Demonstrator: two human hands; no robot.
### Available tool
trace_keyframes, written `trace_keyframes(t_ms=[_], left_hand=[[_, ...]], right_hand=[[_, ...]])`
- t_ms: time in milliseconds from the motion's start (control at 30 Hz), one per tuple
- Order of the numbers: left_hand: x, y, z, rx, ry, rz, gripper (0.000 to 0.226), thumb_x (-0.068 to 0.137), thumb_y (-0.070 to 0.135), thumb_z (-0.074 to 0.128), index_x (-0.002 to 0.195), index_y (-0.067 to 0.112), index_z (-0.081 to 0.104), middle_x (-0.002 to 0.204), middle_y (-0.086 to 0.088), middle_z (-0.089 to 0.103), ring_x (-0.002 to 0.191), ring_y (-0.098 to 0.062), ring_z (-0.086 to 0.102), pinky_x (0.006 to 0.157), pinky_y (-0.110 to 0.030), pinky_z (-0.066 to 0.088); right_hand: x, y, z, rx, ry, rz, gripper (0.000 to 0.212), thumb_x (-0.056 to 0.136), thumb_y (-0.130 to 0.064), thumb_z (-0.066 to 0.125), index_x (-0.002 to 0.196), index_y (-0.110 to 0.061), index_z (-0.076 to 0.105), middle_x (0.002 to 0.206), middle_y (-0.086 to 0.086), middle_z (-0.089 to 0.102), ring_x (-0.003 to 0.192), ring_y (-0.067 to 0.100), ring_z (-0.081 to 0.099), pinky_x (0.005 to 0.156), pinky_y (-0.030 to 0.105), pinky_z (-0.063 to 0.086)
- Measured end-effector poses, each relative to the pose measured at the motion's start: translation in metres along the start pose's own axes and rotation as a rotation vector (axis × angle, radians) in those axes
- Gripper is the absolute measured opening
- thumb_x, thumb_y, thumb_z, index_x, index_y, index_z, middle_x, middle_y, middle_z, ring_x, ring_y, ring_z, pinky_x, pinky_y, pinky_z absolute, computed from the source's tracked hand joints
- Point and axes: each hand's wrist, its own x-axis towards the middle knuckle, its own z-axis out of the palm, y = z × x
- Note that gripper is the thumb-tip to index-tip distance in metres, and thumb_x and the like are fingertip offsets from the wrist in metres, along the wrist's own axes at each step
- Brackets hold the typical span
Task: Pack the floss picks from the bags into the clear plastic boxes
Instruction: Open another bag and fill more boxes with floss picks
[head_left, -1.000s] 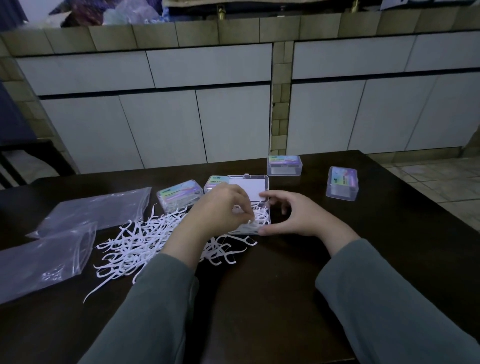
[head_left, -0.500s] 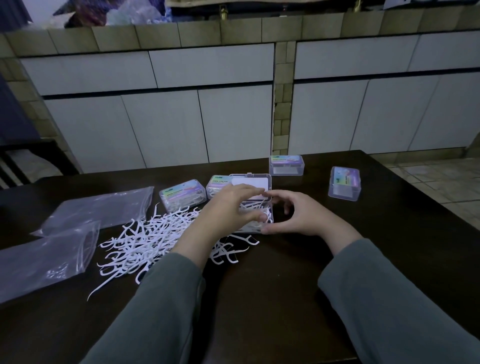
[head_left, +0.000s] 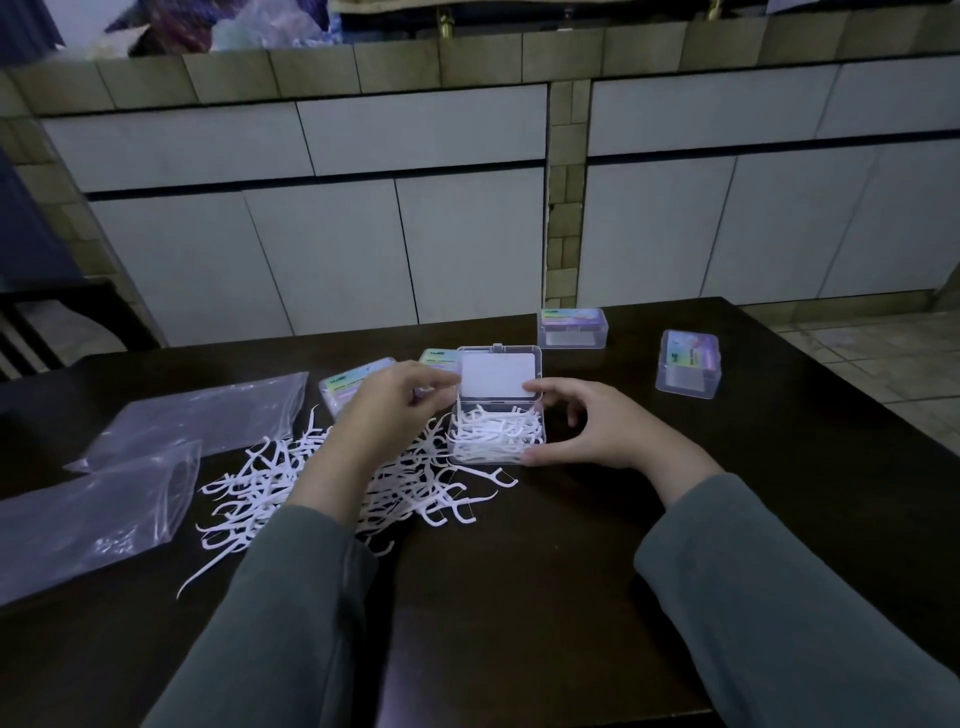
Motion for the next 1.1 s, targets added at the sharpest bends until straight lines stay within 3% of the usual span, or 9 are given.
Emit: trace_keyframes(t_ms=[333,500,633,767,900,1000,1100], left_hand=[[0.001,0.010,0.015,0.053,-0.027,-0.009,0.019,0.089,0.037,0.064,0.102,0.026,0.074,0.099,0.009,0.061,0.087,-0.005,0.056,0.081,-0.035,0.054],[0.001,0.024,0.020,0.125,-0.025,0.010,0.019,0.089,0.038,0.064,0.097,0.024,0.074,0.093,0.008,0.062,0.080,-0.004,0.054,0.065,-0.022,0.046],[0.002,0.026,0.018,0.052,-0.125,-0.062,0.016,0.085,0.041,0.068,0.094,0.029,0.073,0.084,0.017,0.060,0.079,-0.001,0.054,0.063,-0.023,0.043],[0.001,0.023,0.014,-0.032,-0.170,-0.122,0.004,0.084,0.035,0.070,0.085,0.031,0.069,0.084,0.014,0.065,0.083,-0.006,0.059,0.064,-0.022,0.046],[0.000,0.024,0.007,-0.134,-0.129,-0.169,0.010,0.086,0.035,0.069,0.081,0.027,0.068,0.087,0.013,0.067,0.084,-0.004,0.060,0.062,-0.020,0.043],[-0.001,0.024,0.000,-0.177,-0.063,-0.187,0.013,0.087,0.036,0.068,0.083,0.024,0.070,0.076,0.014,0.062,0.071,-0.004,0.054,0.058,-0.023,0.040],[0.000,0.022,-0.003,-0.267,0.067,-0.149,0.010,0.088,0.035,0.066,0.086,0.025,0.068,0.078,0.008,0.065,0.070,-0.014,0.058,0.062,-0.031,0.049]], right_hand=[[-0.001,-0.002,0.000,-0.001,0.006,0.001,0.085,0.066,-0.056,0.080,0.139,-0.043,0.040,0.115,-0.020,0.051,0.095,0.009,0.048,0.088,0.035,0.048],[-0.002,-0.002,-0.001,-0.004,0.000,-0.007,0.085,0.065,-0.057,0.080,0.139,-0.043,0.040,0.115,-0.019,0.052,0.094,0.008,0.049,0.089,0.036,0.047],[-0.002,-0.002,-0.001,-0.003,-0.003,-0.004,0.085,0.065,-0.057,0.080,0.139,-0.045,0.040,0.113,-0.022,0.050,0.095,0.008,0.049,0.088,0.035,0.049],[-0.002,-0.002,-0.002,0.003,-0.005,-0.011,0.085,0.065,-0.057,0.080,0.139,-0.044,0.041,0.113,-0.022,0.052,0.094,0.008,0.050,0.088,0.034,0.048],[-0.003,-0.004,-0.002,0.009,-0.007,-0.005,0.085,0.066,-0.055,0.080,0.139,-0.043,0.040,0.117,-0.019,0.052,0.095,0.007,0.049,0.089,0.034,0.048],[-0.004,-0.005,-0.002,0.013,-0.009,0.002,0.085,0.065,-0.055,0.081,0.139,-0.043,0.040,0.119,-0.017,0.052,0.095,0.007,0.049,0.089,0.035,0.048],[-0.004,-0.006,-0.002,0.010,-0.011,0.007,0.085,0.065,-0.055,0.080,0.139,-0.043,0.040,0.118,-0.018,0.052,0.095,0.007,0.048,0.089,0.035,0.047]])
